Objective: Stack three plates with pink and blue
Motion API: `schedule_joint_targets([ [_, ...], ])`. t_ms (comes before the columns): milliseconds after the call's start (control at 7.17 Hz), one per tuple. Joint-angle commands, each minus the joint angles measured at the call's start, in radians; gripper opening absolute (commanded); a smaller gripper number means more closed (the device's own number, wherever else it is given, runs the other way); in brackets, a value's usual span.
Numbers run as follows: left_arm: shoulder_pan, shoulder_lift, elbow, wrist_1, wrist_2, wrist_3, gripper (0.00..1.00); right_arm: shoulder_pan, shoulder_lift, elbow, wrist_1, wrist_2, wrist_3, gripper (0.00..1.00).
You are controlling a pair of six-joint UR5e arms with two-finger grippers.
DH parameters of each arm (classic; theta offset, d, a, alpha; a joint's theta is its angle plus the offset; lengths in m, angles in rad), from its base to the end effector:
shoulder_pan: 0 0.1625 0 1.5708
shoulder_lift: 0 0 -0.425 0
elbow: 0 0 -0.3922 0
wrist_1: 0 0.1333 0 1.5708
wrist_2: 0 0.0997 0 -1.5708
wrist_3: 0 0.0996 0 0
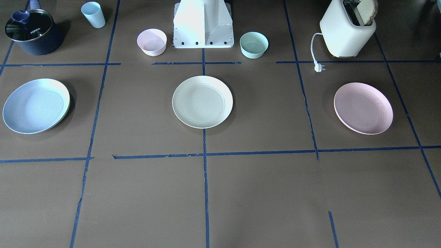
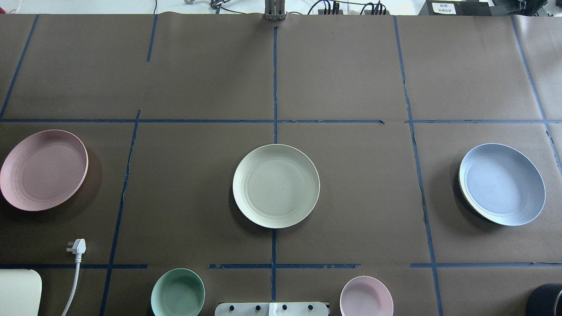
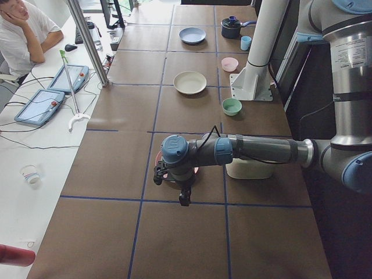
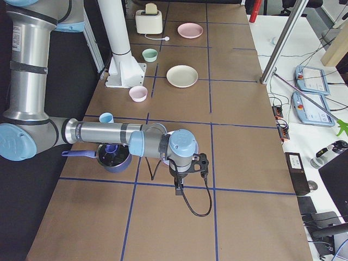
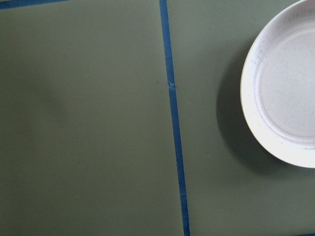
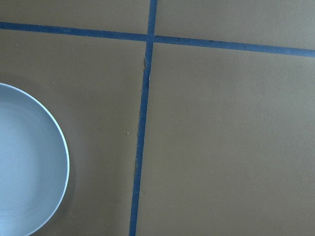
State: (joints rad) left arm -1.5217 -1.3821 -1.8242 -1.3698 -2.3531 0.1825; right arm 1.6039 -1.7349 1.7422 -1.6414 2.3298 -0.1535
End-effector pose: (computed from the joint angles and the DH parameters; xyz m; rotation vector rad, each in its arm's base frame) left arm -0.0433 -0.4034 0.6381 -0.0770 0.7888 0.1661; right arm 0.0785 -0.4153 0.6574 0.0107 -0.7613 -0.0905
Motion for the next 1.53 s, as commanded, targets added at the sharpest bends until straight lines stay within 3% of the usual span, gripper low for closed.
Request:
schedule_joint_targets([
  [0,0.002,-0.008,-0.006,-0.002,0.002,0.000,1.00,-0.002,0.002,0.002,0.000,0.000,0.002,1.00],
  [279,0.003,-0.011,-0.007,-0.009,-0.005,-0.009,1.00,-0.002,0.002,0.003,0.000,0.002,0.003,1.00],
  [558,0.003,-0.114,0.011,-0.061,-0.006,-0.011,1.00,-0.004,0.003,0.017,0.000,0.003,0.005,1.00],
  [837,0.009,-0.138,0.013,-0.105,-0.015,-0.008,1.00,-0.013,0.003,0.017,0.000,0.005,0.005,1.00],
  [977,0.073,-0.135,0.054,-0.179,-0.018,-0.144,1.00,-0.018,0.002,0.017,0.000,0.005,0.005,1.00],
  [1395,0.321,-0.147,0.404,-0.897,-0.006,-0.722,1.00,-0.021,0.002,0.017,0.002,0.005,0.005,1.00],
])
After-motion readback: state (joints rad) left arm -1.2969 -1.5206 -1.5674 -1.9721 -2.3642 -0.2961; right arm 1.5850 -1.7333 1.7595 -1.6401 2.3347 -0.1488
